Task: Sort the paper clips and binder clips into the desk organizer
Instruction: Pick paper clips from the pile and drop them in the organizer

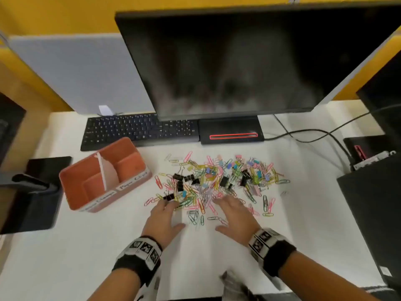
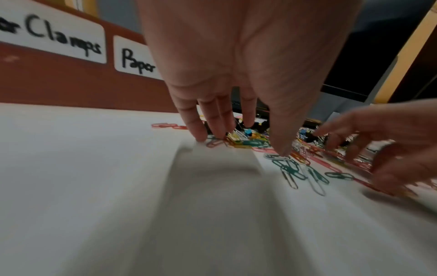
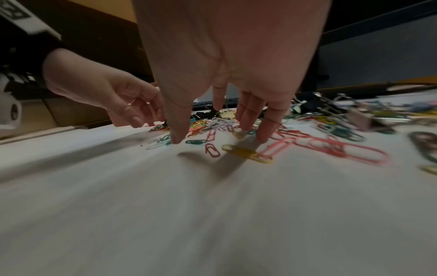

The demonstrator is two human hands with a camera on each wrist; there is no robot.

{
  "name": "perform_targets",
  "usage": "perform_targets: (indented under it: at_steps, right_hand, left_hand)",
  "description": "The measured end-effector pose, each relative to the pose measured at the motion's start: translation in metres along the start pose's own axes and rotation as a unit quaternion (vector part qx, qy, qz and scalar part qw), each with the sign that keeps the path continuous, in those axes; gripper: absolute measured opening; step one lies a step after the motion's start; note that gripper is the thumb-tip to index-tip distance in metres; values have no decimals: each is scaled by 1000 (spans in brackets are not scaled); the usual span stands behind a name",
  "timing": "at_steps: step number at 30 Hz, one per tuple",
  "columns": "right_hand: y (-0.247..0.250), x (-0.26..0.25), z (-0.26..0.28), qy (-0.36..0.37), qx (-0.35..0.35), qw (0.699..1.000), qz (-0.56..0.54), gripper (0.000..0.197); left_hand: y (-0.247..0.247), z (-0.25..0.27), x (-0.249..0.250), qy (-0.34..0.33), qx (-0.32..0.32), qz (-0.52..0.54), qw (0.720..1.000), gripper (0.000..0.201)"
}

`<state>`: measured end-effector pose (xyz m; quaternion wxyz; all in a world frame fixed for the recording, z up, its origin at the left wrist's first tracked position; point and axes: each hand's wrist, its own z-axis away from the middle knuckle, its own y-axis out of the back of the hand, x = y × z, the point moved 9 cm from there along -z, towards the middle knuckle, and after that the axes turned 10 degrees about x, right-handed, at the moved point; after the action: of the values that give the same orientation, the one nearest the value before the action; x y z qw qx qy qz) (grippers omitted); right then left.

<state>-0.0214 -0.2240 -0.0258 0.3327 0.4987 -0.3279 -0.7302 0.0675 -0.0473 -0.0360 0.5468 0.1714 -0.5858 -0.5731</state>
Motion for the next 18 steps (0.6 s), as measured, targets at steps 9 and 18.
perform_targets:
  at_steps: [9, 18]
  right_hand:
    - [-7, -8, -59, -6, 22, 999, 46, 68]
    - [7, -4, -73, 65, 93, 993, 33, 13]
  left_hand:
    - [-15, -37, 15, -25, 38, 18, 999, 44]
    - [-9, -46, 21, -47, 77, 11, 996, 12]
